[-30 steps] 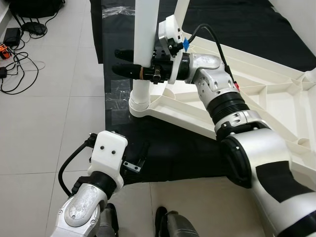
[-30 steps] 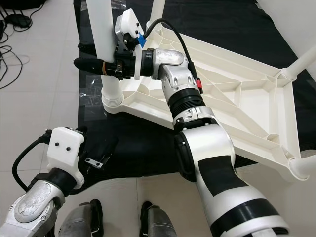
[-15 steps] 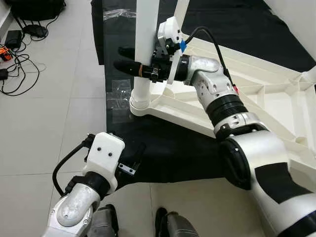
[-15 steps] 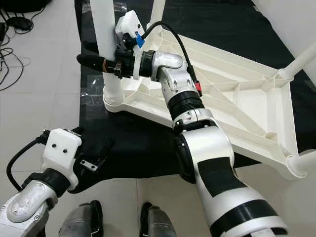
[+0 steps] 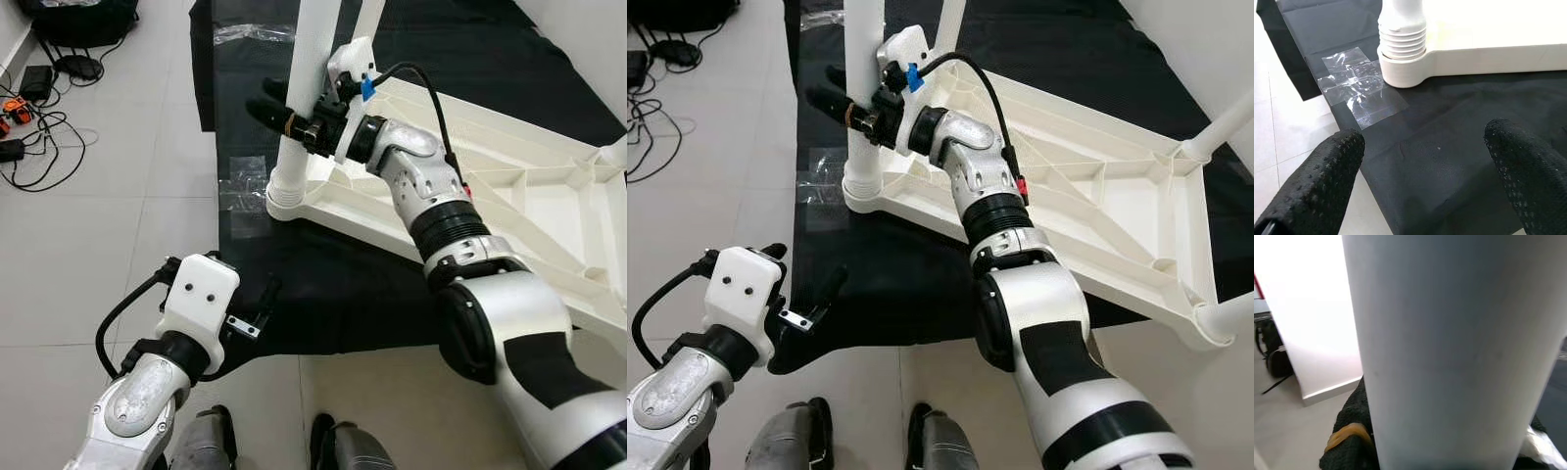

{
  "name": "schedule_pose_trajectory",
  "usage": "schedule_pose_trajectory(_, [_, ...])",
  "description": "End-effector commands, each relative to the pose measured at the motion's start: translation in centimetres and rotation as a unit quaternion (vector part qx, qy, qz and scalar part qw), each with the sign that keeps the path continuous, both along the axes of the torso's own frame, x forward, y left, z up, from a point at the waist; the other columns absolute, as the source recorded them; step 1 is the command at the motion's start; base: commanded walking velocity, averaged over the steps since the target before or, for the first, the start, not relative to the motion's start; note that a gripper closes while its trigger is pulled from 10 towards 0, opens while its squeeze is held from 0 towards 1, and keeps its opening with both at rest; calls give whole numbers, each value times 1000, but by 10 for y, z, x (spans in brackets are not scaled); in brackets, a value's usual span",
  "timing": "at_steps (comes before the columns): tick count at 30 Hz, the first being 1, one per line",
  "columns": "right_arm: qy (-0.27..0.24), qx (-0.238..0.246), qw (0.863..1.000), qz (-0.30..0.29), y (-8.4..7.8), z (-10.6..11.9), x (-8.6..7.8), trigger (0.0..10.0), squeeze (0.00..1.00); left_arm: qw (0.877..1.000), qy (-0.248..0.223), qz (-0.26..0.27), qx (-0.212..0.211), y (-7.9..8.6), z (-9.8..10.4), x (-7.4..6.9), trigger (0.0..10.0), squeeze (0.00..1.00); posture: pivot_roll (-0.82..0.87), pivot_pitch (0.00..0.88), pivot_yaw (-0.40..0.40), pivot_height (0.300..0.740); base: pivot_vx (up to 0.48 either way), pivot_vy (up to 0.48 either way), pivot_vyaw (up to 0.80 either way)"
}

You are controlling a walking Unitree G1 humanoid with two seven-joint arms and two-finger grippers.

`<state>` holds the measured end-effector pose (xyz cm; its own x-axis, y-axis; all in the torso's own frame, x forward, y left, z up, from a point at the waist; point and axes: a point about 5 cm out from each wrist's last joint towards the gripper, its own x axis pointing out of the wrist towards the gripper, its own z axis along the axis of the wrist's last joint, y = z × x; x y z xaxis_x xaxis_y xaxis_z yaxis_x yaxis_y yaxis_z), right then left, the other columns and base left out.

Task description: Building children table

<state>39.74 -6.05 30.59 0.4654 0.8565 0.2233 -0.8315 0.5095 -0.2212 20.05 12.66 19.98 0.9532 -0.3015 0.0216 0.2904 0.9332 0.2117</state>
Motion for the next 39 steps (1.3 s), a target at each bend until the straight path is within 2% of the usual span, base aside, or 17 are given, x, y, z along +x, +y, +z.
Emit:
schedule_pose_trajectory(1, [24, -14, 999, -34, -9, -19, 4, 10000, 0, 1000, 13, -9, 1, -2, -5, -1, 10000, 0, 99, 299, -137, 740, 0, 0, 0])
schedule_pose_trajectory(6, [23, -11, 999, -47, -7, -19, 4, 10000, 0, 1000, 13, -10, 1, -2, -5, -2, 10000, 0, 99, 299, -137, 740, 0, 0, 0])
schedule_pose_trajectory(15, [35, -4, 991, -130, -13, -22, 11, 10000, 0, 1000, 12, -10, 1, -2, -5, 0, 10000, 0, 93, 303, -137, 740, 0, 0, 0])
schedule_pose_trajectory(19, [36, -1, 988, -149, -15, -23, 12, 10000, 0, 1000, 11, -10, 1, -2, -5, 0, 10000, 0, 94, 304, -137, 740, 0, 0, 0])
schedule_pose_trajectory(20, [40, 4, 984, -175, -18, -24, 14, 10000, 0, 1000, 11, -10, 2, -1, -5, 0, 10000, 0, 93, 303, -137, 740, 0, 0, 0])
schedule_pose_trajectory(21, [40, 4, 984, -175, -18, -24, 14, 10000, 0, 1000, 11, -10, 2, -1, -5, 0, 10000, 0, 93, 303, -137, 740, 0, 0, 0])
schedule_pose_trajectory(23, [58, 20, 971, -230, -24, -28, 18, 10000, 0, 1000, 11, -9, 2, -1, -5, 0, 10000, 0, 94, 299, -138, 740, 0, 0, 0])
schedule_pose_trajectory(24, [58, 20, 971, -230, -24, -28, 18, 10000, 0, 1000, 11, -9, 2, -1, -5, 0, 10000, 0, 94, 299, -138, 740, 0, 0, 0])
schedule_pose_trajectory(27, [70, 39, 953, -292, -30, -32, 20, 10000, 0, 1000, 10, -10, 2, -2, -5, 0, 10000, 0, 94, 297, -136, 740, 0, 0, 0])
schedule_pose_trajectory(29, [71, 42, 951, -298, -31, -33, 20, 10000, 0, 1000, 10, -10, 2, -2, -5, 0, 10000, 0, 94, 297, -136, 740, 0, 0, 0])
schedule_pose_trajectory(35, [67, 40, 930, -359, -37, -36, 21, 10000, 0, 1000, 11, -12, 3, -2, -6, 0, 10000, 0, 97, 286, -136, 740, 0, 0, 0])
schedule_pose_trajectory(39, [66, 41, 927, -368, -38, -36, 21, 10000, 0, 1000, 11, -12, 3, -2, -6, 0, 10000, 0, 97, 286, -136, 740, 0, 0, 0])
